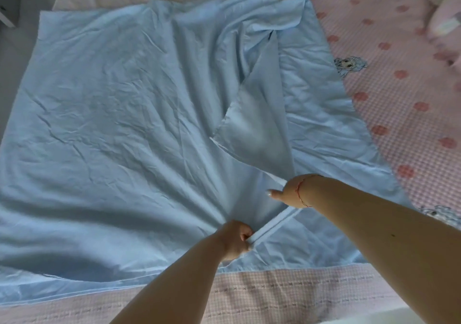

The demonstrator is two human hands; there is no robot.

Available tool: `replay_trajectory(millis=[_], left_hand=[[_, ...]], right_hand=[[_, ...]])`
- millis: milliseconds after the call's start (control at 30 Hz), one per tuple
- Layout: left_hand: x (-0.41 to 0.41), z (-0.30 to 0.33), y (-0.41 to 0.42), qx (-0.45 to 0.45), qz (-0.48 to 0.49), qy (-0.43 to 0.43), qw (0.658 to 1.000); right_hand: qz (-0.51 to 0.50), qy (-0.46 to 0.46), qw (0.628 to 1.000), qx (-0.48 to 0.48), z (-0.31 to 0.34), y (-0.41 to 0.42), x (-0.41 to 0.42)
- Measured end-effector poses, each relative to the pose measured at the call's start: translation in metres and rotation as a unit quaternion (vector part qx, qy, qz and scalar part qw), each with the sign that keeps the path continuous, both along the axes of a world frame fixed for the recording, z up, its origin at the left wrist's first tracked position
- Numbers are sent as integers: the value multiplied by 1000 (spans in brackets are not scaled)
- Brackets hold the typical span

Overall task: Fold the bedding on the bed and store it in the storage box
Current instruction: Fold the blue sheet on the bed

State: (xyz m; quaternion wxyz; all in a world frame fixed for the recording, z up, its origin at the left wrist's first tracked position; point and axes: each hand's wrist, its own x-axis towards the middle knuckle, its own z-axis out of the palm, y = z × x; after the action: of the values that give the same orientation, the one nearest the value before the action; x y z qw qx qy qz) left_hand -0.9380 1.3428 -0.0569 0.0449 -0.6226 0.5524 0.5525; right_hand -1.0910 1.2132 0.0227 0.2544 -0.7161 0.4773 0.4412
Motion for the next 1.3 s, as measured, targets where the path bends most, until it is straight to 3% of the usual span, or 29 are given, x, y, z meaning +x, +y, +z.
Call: replay_trajectory(millis=[100,167,300,433,500,600,667,733,767,800,900,967,1067,1133,1233,1300], left_hand=[[-5,-2,-8,21,-20,17,999],[-10,7,-27,89,121,120,981],[-20,25,-76,101,410,276,863],[-40,23,-114,115,532,320,775],[-53,18,-131,103,545,322,767],[-71,8,-147,49,545,247,800],[-77,3,-153,19,600,221,768],[-76,3,-157,10,647,260,717],[-80,4,-161,1,642,286,711],[-86,11,-164,-17,613,299,732],[-125,27,-170,-94,392,222,888],[-160,32,-171,-117,240,191,945],[-201,35,-170,-102,123,171,972],[-218,36,-168,-101,76,153,980],[-231,38,-162,-112,4,109,988],[-241,42,-154,-83,-41,124,988]], right_hand=[[-178,94,966,164,7,6,-12],[-215,104,948,211,7,0,-26],[-280,-94,952,81,-20,-31,-55],[-400,-263,877,-30,-25,-55,-75],[-430,-290,854,-45,-28,-61,-84],[-461,-312,829,-54,-28,-69,-97],[-471,-322,820,-49,-23,-74,-106],[-481,-335,809,-50,-20,-77,-115],[-492,-340,800,-53,-18,-79,-122],[-500,-341,793,-61,-16,-81,-129],[-504,-325,781,-174,-14,-92,-155],[-524,-318,752,-243,-13,-101,-171],[-573,-395,690,-199,-3,-107,-182],[-555,-432,693,-155,2,-106,-184],[-497,-459,725,-134,2,-106,-185],[-460,-466,746,-120,-4,-106,-188]])
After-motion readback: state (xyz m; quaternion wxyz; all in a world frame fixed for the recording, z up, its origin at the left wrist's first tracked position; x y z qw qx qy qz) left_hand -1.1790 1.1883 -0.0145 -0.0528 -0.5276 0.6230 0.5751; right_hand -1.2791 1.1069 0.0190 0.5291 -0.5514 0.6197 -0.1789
